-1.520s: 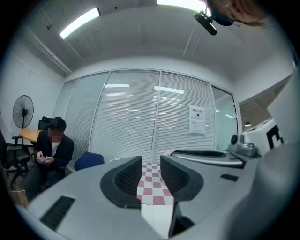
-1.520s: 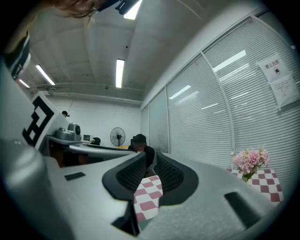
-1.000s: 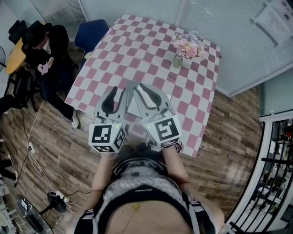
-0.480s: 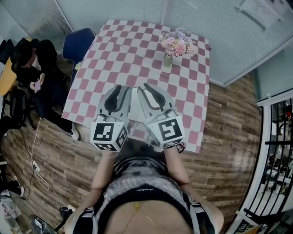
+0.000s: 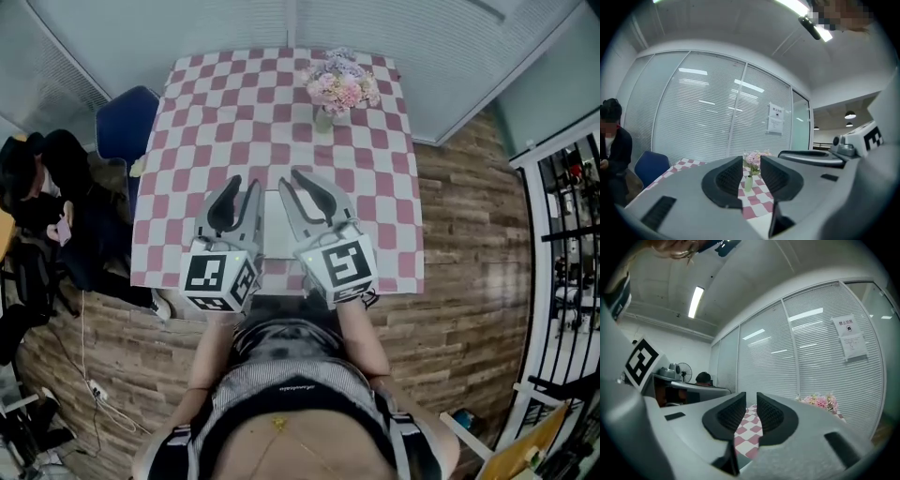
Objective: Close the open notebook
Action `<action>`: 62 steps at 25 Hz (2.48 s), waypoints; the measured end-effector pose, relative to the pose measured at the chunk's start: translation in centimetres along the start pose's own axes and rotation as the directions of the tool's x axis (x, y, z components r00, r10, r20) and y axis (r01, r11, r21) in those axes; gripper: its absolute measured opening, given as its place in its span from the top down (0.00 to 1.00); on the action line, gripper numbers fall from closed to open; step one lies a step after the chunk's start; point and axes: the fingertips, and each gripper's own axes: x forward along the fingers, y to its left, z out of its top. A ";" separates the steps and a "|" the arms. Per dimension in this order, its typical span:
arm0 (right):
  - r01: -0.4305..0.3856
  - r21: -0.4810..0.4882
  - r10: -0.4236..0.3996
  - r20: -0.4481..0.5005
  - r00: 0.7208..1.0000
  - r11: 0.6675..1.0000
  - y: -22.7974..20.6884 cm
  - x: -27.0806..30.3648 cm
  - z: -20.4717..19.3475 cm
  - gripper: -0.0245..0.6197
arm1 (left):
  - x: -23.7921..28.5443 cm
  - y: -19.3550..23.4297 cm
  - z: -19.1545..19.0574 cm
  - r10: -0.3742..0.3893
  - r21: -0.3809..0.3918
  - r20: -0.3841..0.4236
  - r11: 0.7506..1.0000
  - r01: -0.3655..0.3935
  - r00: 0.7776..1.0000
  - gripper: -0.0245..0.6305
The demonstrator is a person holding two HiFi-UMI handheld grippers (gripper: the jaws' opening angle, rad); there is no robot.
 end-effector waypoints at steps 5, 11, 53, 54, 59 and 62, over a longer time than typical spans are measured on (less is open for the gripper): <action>0.061 0.002 -0.061 -0.013 0.998 0.998 0.1 1.3 -0.4 0.85 | 0.8 1.4 0.3 -0.058 -0.001 -0.010 0.998 0.058 0.998 0.80; 0.114 0.006 -0.113 -0.030 0.993 0.994 0.2 2.4 -1.1 0.85 | 1.8 2.6 -0.2 -0.110 0.001 -0.026 0.994 0.110 0.994 0.80; 0.185 0.031 -0.176 -0.185 0.967 0.982 0.2 4.8 -7.8 0.85 | 3.6 8.7 -12.7 -0.094 -0.097 -0.274 0.993 0.070 0.957 0.80; 0.184 0.028 -0.175 -0.189 0.966 0.983 0.3 4.9 -8.1 0.85 | 3.5 8.9 -13.3 -0.090 -0.094 -0.287 0.993 0.066 0.954 0.80; 0.188 0.035 -0.178 -0.190 0.965 0.981 0.3 5.4 -8.7 0.85 | 3.3 10.0 -16.2 -0.079 -0.108 -0.351 0.993 0.044 0.933 0.80; 0.190 0.040 -0.176 -0.230 0.957 0.981 0.3 5.3 -9.7 0.85 | 3.2 10.7 -18.0 -0.075 -0.116 -0.389 0.993 0.032 0.918 0.80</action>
